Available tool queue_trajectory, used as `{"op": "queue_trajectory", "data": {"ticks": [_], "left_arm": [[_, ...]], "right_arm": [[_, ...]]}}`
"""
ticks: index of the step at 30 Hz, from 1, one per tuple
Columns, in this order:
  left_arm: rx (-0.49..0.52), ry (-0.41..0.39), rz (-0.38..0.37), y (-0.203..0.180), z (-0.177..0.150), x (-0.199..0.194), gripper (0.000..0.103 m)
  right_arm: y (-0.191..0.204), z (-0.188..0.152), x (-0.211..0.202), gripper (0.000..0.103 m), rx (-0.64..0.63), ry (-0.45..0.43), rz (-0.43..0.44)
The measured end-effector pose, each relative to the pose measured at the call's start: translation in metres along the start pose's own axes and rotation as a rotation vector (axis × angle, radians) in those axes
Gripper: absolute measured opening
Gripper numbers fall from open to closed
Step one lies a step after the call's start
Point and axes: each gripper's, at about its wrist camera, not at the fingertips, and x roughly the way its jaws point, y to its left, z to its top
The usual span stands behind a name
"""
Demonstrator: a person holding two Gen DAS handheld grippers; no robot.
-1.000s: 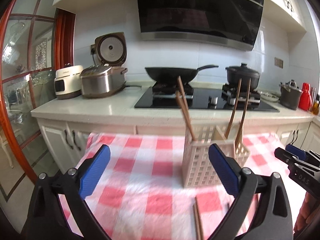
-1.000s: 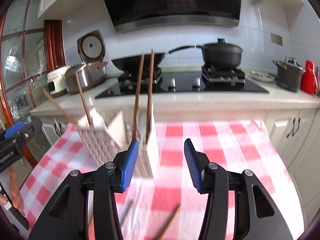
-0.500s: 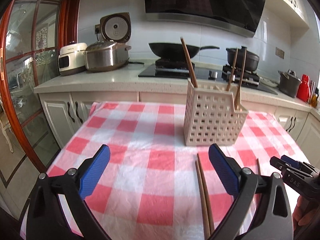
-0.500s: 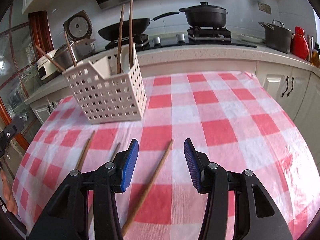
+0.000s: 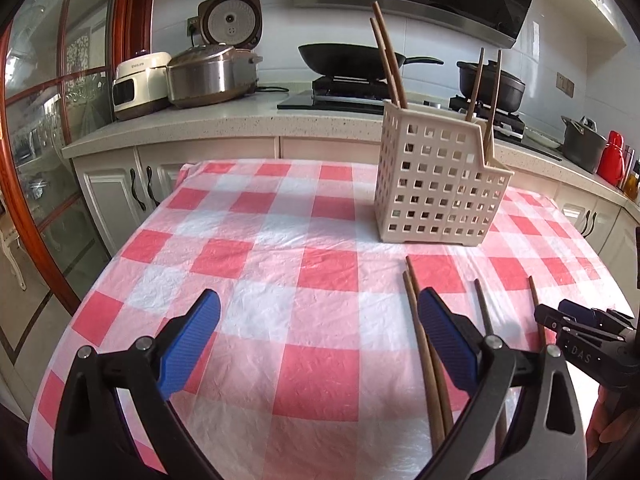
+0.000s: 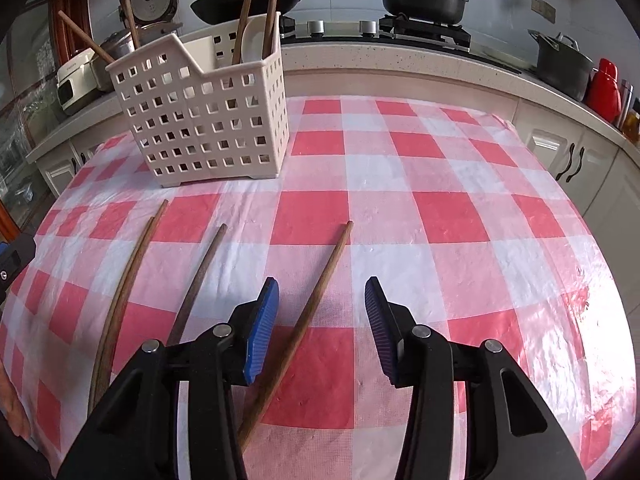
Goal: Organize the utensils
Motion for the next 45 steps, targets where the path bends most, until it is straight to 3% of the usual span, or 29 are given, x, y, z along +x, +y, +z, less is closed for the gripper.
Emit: {"op": "queue_trajectory", "data": {"ticks": [6, 11, 16, 20, 26, 29, 38, 45], "left_arm": [[-0.007, 0.027, -0.002, 0.005, -0.005, 0.006, 0.096], [0.001, 0.049, 0.0, 0.003, -0.007, 0.01, 0.096], [0.034, 0.072, -0.019, -0.007, -0.007, 0.013, 0.095], [0.062, 0.1, -0.06, -0.02, -0.005, 0.02, 0.078], [0.078, 0.141, -0.088, -0.04, -0.003, 0.036, 0.07], [0.088, 0.171, -0.082, -0.049, -0.004, 0.047, 0.062], [0.097, 0.256, -0.065, -0.059, -0.01, 0.077, 0.05], [0.105, 0.268, -0.062, -0.063, -0.009, 0.084, 0.039]], "right_arm": [[0.001, -0.001, 0.007, 0.038, -0.002, 0.038, -0.018], [0.006, -0.002, 0.005, 0.013, -0.031, 0.034, -0.004], [0.0, -0.003, 0.004, 0.01, -0.005, 0.034, 0.03], [-0.001, -0.003, 0.004, 0.009, 0.004, 0.034, 0.037], [-0.004, -0.003, 0.005, 0.009, 0.019, 0.033, 0.055], [-0.005, -0.003, 0.005, 0.009, 0.024, 0.033, 0.061], [-0.009, -0.003, 0.005, 0.009, 0.04, 0.033, 0.081], [-0.009, -0.004, 0.005, 0.009, 0.042, 0.033, 0.084]]}}
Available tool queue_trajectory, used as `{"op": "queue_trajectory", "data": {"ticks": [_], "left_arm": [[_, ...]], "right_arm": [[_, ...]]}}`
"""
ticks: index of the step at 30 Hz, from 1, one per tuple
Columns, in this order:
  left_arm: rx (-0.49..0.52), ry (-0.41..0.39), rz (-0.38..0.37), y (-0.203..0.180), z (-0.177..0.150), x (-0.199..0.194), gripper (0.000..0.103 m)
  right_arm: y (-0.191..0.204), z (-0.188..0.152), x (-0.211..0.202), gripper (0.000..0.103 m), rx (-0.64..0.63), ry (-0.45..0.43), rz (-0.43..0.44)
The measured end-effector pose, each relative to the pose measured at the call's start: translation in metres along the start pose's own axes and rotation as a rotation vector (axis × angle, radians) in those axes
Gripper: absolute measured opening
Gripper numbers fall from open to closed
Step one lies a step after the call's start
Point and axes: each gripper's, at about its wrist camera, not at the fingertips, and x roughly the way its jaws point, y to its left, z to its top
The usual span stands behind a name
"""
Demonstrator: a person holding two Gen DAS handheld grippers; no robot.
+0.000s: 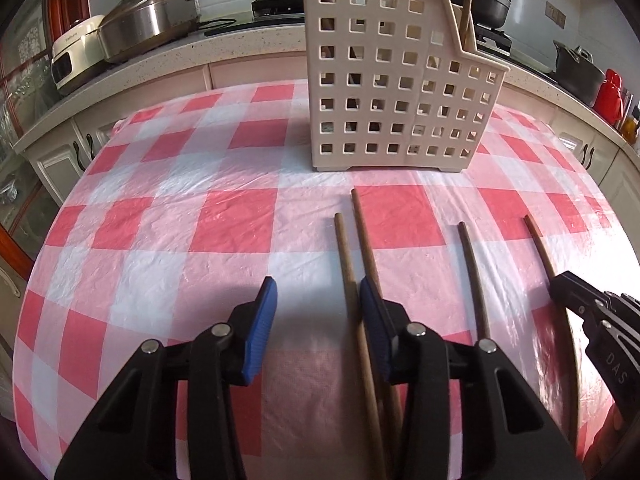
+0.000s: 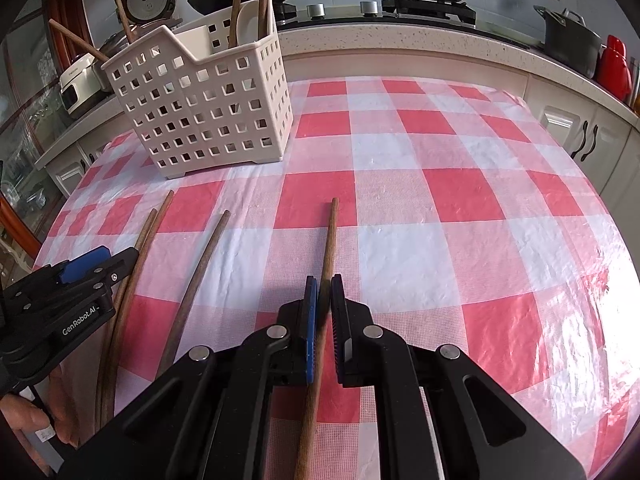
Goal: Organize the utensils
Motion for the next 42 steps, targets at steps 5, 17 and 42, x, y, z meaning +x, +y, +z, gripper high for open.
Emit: {"op": "queue_trajectory", "data": {"ticks": [5, 17, 42], "left_arm": [[0.02, -0.003, -0.007, -0.006, 0.0, -0.001, 0.025], [0.022, 0.002, -0.042, -0.007, -0.002, -0.003, 0.007], [-0.022, -0.245, -0.117, 0.016, -0.003, -0.113, 0.006]], "right_arm": [[0.0, 0.0, 0.0, 0.009, -0.002, 0.0, -0.002], [0.002, 0.0, 0.0, 0.009, -0.01, -0.001, 0.003], [0.002, 0.009, -0.08, 0.008, 0.001, -0.229, 0.095]]}}
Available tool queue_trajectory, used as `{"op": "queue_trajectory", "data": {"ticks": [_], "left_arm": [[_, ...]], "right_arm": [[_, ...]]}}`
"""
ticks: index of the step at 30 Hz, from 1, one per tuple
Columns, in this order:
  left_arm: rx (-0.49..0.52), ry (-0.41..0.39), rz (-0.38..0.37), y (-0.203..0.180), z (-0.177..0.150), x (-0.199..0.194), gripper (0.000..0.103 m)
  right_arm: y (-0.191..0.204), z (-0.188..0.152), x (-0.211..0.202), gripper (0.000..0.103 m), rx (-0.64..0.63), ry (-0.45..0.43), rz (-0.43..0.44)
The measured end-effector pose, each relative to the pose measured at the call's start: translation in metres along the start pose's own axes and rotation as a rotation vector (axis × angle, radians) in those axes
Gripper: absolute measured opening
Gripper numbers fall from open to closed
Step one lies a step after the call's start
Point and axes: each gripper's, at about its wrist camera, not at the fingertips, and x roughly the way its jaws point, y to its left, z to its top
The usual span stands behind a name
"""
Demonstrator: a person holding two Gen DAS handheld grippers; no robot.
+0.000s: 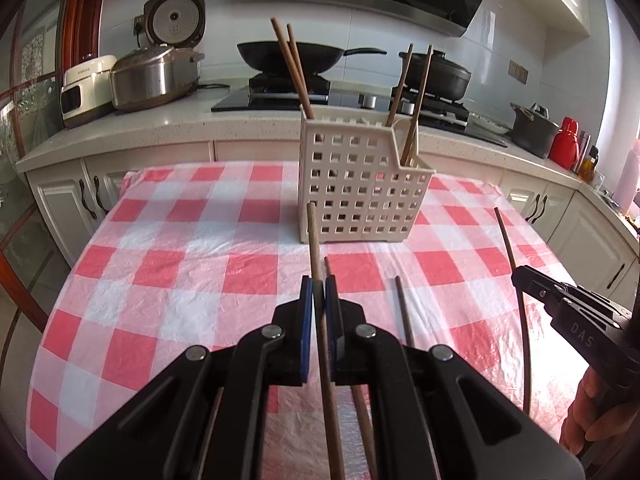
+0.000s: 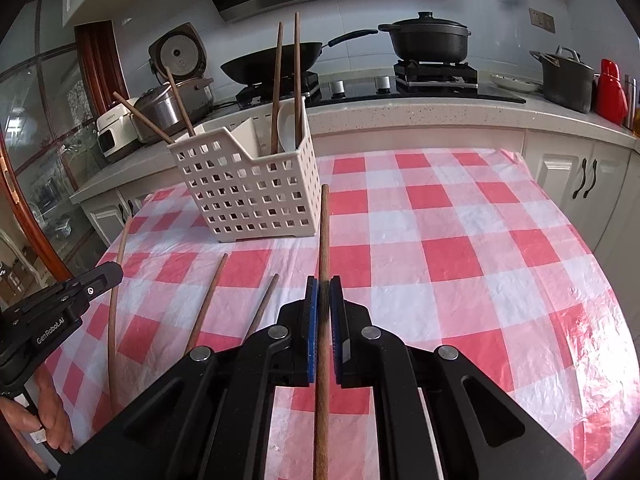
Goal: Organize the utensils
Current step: 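Lift the chopstick upright in the right tool while the left tool closes on another, then carry both upright chopsticks up toward the white caddy with both tools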
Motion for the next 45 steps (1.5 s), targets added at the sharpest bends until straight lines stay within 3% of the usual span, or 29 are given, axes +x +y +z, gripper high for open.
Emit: {"op": "queue_trajectory", "data": {"ticks": [11, 14, 19, 21, 22, 24, 28, 33, 37, 42, 45], "left_arm": [[0.016, -0.114, 0.008, 0.0, 0.013, -0.044, 0.006], [0.042, -0.035, 0.005, -0.002, 0.01, -0.032, 0.006], [-0.014, 0.094, 0.01, 0.013, -0.007, 0.01, 0.008], [-0.028, 0.139, 0.035, 0.019, -0.015, 0.027, 0.019], [-0.054, 0.165, 0.022, 0.025, -0.019, 0.035, 0.032], [-0.083, 0.194, 0.024, 0.032, -0.024, 0.05, 0.037], [-0.051, 0.253, 0.05, 0.033, -0.03, 0.078, 0.035], [0.029, 0.241, 0.118, 0.024, -0.034, 0.094, 0.008], [0.034, 0.244, 0.095, 0.022, -0.035, 0.09, 0.006], [-0.002, 0.146, 0.061, 0.022, -0.023, 0.055, 0.006], [-0.013, 0.044, 0.033, 0.021, -0.009, 0.021, 0.006]], "right_arm": [[0.009, 0.012, -0.036, 0.008, -0.03, -0.103, 0.015], [0.011, 0.011, -0.038, 0.008, -0.035, -0.105, 0.016], [0.013, 0.008, -0.039, 0.008, -0.042, -0.099, 0.021], [0.013, 0.007, -0.039, 0.008, -0.043, -0.099, 0.022], [0.014, 0.007, -0.039, 0.008, -0.043, -0.099, 0.023], [0.014, 0.007, -0.037, 0.008, -0.04, -0.096, 0.025], [0.014, 0.005, -0.032, 0.008, -0.038, -0.085, 0.028], [0.013, 0.003, -0.029, 0.008, -0.037, -0.074, 0.03], [0.012, 0.004, -0.03, 0.008, -0.035, -0.081, 0.029], [0.011, 0.006, -0.039, 0.008, -0.032, -0.109, 0.03], [0.014, 0.009, -0.047, 0.008, -0.037, -0.129, 0.033]]}}
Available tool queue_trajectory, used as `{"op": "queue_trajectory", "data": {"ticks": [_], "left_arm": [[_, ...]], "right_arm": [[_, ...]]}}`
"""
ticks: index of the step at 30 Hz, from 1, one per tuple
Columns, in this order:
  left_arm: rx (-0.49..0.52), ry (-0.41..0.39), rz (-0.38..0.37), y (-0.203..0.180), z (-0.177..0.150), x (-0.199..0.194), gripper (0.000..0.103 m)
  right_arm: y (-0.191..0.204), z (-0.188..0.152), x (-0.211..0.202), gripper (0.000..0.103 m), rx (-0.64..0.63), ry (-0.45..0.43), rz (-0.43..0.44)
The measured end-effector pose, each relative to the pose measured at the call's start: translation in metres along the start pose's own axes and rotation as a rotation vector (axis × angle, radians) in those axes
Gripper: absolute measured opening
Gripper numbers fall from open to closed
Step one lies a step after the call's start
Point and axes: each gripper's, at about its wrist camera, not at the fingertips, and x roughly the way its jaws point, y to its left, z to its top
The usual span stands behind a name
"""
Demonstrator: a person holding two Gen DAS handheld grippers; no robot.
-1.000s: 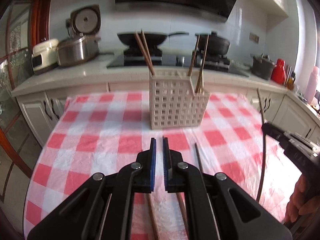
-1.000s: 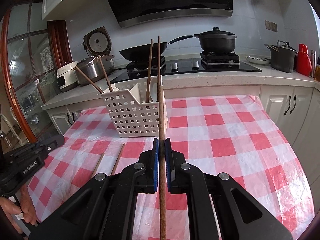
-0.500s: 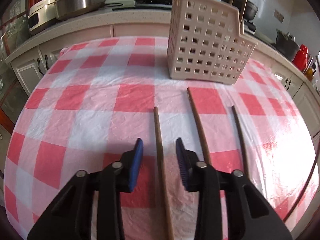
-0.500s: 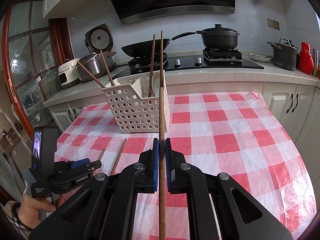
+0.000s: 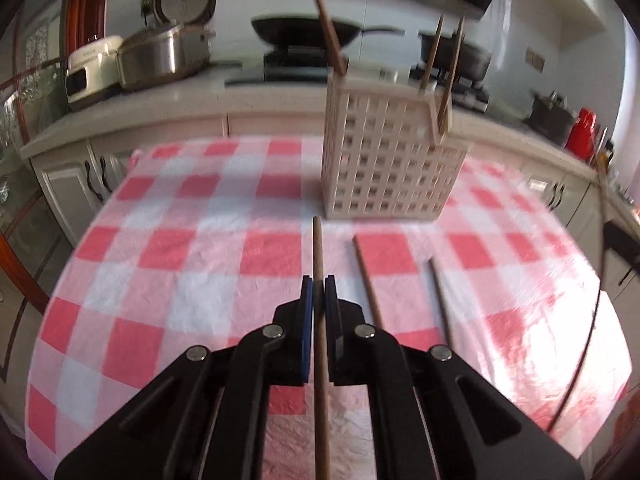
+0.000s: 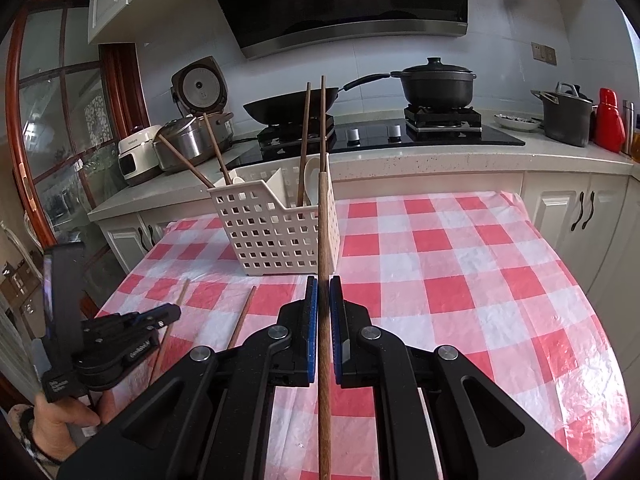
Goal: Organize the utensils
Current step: 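Carry both upright chopsticks up toward the white caddy with both tools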
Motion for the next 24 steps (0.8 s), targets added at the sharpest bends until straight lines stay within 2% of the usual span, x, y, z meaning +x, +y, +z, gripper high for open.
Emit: {"op": "queue_trajectory", "data": {"ticks": [3, 7, 24], "left_arm": [[0.011, -0.113, -0.018, -0.003, 0.011, -0.036, 0.006], [0.024, -0.188, -0.036, -0.01, 0.021, -0.065, 0.006], [0.081, -0.348, -0.013, -0.024, 0.021, -0.118, 0.006]], "right_arm": [[0.003, 0.003, -0.006, 0.008, -0.005, -0.014, 0.006], [0.008, 0.006, -0.014, 0.008, -0.02, -0.032, 0.011], [0.017, 0.014, -0.036, 0.007, -0.044, -0.085, 0.028]]}}
